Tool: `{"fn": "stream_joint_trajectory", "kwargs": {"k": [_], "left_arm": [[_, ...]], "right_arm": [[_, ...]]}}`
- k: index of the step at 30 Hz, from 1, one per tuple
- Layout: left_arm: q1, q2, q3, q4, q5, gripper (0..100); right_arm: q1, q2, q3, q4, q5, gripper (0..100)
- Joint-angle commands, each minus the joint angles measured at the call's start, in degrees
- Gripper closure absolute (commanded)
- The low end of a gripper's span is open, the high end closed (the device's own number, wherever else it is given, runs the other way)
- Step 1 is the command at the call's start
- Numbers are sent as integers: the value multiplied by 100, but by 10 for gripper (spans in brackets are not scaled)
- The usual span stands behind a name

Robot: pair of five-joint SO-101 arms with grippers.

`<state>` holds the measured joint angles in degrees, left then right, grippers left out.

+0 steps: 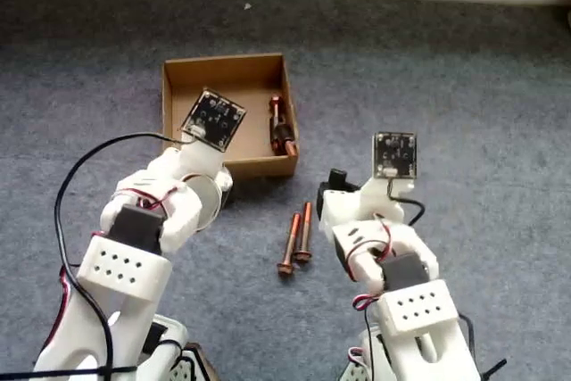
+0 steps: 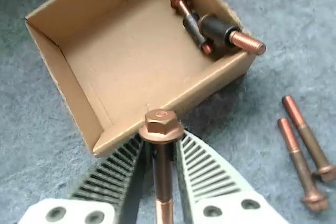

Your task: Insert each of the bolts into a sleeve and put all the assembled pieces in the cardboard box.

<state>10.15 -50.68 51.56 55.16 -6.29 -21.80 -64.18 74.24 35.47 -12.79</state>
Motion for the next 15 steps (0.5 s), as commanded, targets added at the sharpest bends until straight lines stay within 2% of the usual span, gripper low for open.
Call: {"fn": "stream_joint_trajectory", "kwargs": {"k": [1,11,15], "left_arm": [[84,-541,75,-440,246,995],[84,-1552,4,-554,1301,995],[136,-2316,13,-571,1319,995]], "right_arm": [[-330,-655,119,-145,79,992],[-989,-2369,945,-154,88,993],[-1604,-3319,1569,-154,765,993]]}}
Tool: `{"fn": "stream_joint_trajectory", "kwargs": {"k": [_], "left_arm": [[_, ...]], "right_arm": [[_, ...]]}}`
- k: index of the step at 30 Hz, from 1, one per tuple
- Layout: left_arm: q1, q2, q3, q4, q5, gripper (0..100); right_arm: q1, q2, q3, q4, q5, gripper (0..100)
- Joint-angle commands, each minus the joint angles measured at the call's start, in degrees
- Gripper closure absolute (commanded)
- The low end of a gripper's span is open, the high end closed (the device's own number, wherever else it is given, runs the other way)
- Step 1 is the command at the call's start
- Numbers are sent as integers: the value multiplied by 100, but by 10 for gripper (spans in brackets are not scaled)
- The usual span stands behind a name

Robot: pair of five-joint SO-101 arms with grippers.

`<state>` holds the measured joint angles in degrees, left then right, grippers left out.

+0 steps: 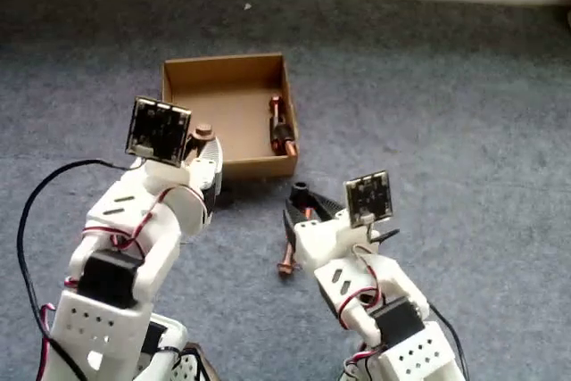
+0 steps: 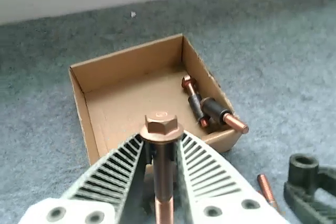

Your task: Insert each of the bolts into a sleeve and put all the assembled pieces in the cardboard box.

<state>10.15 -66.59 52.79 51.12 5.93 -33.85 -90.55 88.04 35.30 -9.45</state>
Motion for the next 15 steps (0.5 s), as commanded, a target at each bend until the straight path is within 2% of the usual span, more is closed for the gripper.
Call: {"fn": "stream_joint_trajectory", "kwargs": {"k": [1,4,7,11,15], "left_arm": [[207,-866,-110,-167,97,995],[409,-1297,163,-237,105,995],[620,-1640,769,-703,114,995],[690,-2193,1596,-1371,580,995],[725,-2818,1833,-1433,712,995]], "right_arm": [[-541,-954,374,-136,563,993],[-927,-1560,804,-145,695,993],[-1288,-1358,998,-145,703,993],[-1727,-1464,1015,-145,703,993],[-1903,-1473,1015,-145,703,993]]}}
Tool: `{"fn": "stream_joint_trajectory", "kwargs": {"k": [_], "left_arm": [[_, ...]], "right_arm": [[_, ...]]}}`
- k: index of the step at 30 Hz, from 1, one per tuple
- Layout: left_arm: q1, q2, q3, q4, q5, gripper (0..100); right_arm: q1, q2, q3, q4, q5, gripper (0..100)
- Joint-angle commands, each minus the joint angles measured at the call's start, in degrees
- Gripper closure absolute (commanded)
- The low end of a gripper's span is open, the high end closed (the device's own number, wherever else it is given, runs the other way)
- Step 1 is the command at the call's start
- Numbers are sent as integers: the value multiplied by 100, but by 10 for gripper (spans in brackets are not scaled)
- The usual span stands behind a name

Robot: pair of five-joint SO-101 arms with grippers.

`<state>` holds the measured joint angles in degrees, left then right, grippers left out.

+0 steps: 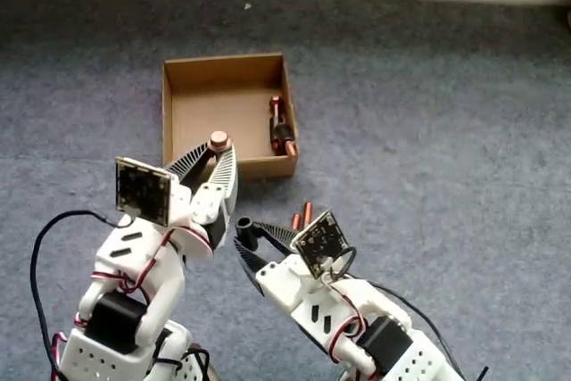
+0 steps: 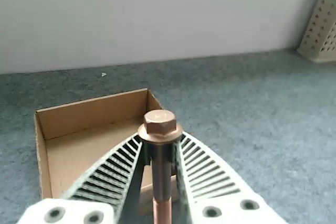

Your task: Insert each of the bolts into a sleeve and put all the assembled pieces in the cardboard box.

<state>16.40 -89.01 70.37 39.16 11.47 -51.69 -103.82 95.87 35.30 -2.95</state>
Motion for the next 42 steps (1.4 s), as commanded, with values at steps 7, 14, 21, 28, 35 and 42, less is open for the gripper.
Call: {"fn": "stream_joint_trajectory", "kwargs": {"k": [7,14,21,28,35,42], "left_arm": [[532,-1314,75,202,141,994],[620,-1385,84,316,141,994],[620,-1429,40,413,141,994],[611,-1429,-75,422,132,994],[620,-1429,-409,422,132,993],[629,-1429,-629,440,123,993]], "right_arm": [[-110,-145,242,-330,62,993],[-110,-127,637,-1534,747,993],[-66,-136,690,-1587,765,993],[382,-136,690,-1578,756,993],[374,-110,690,-1543,747,993],[198,-110,690,-1543,765,993]]}}
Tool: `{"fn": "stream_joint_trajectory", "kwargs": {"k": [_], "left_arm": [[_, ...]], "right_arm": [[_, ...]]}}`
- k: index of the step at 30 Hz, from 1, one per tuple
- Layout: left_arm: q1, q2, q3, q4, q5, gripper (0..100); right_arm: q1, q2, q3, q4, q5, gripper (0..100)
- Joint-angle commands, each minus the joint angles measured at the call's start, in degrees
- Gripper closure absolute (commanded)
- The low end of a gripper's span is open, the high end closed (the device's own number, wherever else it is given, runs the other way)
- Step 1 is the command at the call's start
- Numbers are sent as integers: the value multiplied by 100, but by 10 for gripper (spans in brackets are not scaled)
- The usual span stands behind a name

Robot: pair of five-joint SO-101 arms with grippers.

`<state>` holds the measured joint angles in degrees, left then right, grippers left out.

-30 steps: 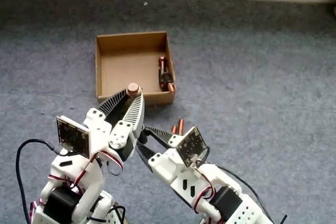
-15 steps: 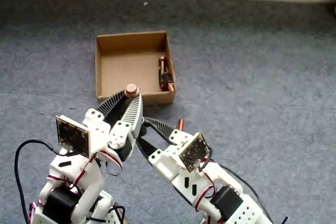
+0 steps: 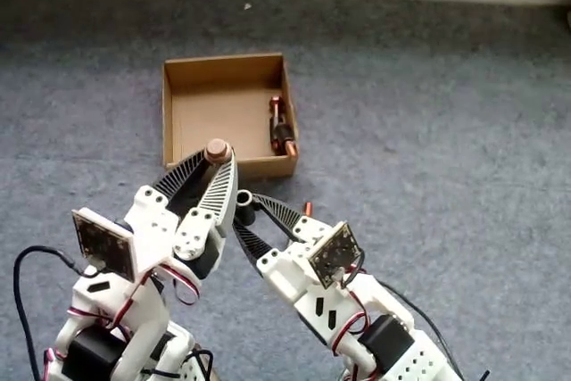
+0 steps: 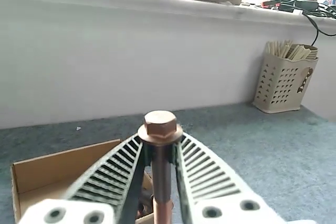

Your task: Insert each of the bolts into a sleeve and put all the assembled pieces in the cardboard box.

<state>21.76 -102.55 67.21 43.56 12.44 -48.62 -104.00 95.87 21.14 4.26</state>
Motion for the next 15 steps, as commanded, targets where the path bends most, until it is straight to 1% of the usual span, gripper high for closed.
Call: {"fn": "stream_joint_trajectory", "kwargs": {"k": [1,8,15], "left_arm": [[101,-66,-303,0,26,993],[681,-66,-75,26,-299,993],[681,-75,171,62,-308,993]], "right_arm": [[-119,-92,690,-127,53,993],[-92,-101,690,-127,53,993],[-84,-110,699,-136,53,993]]}}
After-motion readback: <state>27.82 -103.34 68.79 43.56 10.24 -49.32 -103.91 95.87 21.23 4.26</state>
